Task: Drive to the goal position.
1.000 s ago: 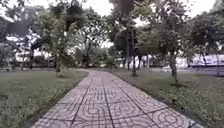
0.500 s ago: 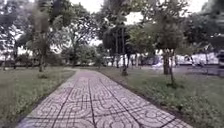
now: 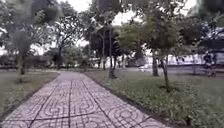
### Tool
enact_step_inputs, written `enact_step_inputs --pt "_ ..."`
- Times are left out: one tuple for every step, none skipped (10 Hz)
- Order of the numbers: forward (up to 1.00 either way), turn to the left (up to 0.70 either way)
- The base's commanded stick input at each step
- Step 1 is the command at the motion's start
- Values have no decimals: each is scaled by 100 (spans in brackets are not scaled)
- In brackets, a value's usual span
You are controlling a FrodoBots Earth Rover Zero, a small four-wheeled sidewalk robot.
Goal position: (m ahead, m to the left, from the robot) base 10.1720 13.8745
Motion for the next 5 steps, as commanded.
enact_step_inputs --pt "100 0" --pt "100 22" --pt "100 27" --pt "100 27" --pt "100 27"
